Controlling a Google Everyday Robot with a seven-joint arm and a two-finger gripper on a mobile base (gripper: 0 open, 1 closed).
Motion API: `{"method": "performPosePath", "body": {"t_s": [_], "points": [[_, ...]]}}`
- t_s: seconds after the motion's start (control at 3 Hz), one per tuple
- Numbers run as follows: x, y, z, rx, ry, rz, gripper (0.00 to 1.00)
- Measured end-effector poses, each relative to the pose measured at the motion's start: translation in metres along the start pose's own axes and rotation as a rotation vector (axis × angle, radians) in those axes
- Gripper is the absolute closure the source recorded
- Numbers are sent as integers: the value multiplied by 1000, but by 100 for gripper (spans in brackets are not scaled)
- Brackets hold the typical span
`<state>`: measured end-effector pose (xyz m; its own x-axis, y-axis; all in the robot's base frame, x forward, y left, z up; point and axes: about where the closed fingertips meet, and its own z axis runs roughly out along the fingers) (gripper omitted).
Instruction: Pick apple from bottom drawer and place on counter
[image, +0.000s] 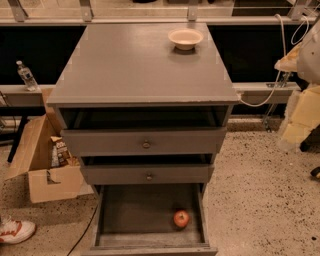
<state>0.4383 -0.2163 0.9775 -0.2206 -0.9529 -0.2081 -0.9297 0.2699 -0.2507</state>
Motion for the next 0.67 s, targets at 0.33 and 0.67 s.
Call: {"method": "performPosePath", "body": {"t_s": [0.33, 0.67], "points": [[0, 0, 0, 0, 0, 0, 0], [-2, 13, 19, -31, -38, 12, 0]]}}
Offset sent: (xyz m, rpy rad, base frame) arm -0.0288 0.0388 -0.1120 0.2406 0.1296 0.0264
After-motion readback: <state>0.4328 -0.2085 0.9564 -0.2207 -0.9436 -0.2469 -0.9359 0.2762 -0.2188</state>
